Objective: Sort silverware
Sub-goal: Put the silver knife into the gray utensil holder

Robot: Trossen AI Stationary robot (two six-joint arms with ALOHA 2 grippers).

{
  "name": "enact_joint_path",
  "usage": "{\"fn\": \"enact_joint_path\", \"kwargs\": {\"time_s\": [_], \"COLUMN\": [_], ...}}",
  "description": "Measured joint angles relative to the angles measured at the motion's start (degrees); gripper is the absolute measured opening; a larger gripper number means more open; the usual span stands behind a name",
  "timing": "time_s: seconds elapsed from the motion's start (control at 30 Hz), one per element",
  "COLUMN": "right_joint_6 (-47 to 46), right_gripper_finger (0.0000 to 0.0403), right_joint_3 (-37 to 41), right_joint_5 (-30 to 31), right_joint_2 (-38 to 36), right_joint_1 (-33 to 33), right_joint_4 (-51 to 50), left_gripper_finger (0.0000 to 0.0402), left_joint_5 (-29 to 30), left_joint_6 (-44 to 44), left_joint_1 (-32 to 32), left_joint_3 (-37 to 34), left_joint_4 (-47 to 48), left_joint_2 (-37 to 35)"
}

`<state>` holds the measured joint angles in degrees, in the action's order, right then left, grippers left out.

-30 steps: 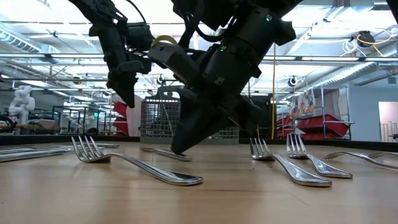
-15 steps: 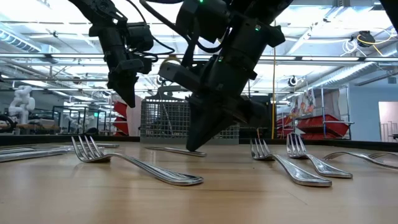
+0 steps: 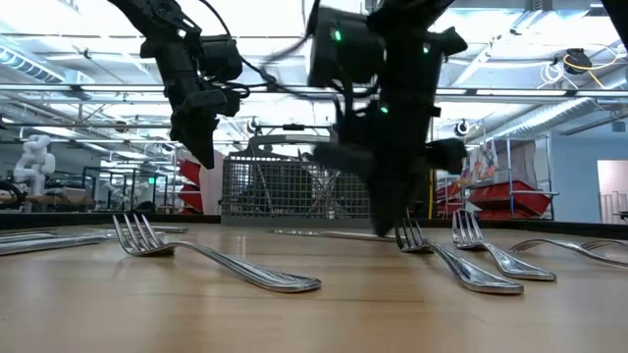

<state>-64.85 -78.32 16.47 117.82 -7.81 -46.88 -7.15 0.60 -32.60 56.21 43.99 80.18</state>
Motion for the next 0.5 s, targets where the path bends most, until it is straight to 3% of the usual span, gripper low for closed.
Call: {"fn": "enact_joint_path", "kwargs": {"time_s": [0.17, 0.37, 0.5], "right_joint_6": [2.40, 8.64, 8.04], "right_gripper_finger": [0.0000, 0.0000, 0.0000], "right_joint_3": [0.39, 0.20, 0.13], "right_joint_5": [0.29, 1.08, 3.87], "right_joint_2": [-1.85, -2.68, -3.40], "right_joint_1": [1.48, 2.10, 1.96], "right_joint_4": [-8.46, -6.00, -3.89], "left_gripper_finger": [0.0019, 0.0019, 0.0019], "left_joint_5": [-0.21, -0.40, -0.40], "left_joint_6": [0.00, 0.00, -0.46], "left_joint_1": [0.00, 0.28, 0.48], "left_joint_3": [0.00, 0.00, 0.00], "left_joint_4": [0.01, 0.00, -0.01], "left_joint_2": [0.00, 0.00, 0.00]}}
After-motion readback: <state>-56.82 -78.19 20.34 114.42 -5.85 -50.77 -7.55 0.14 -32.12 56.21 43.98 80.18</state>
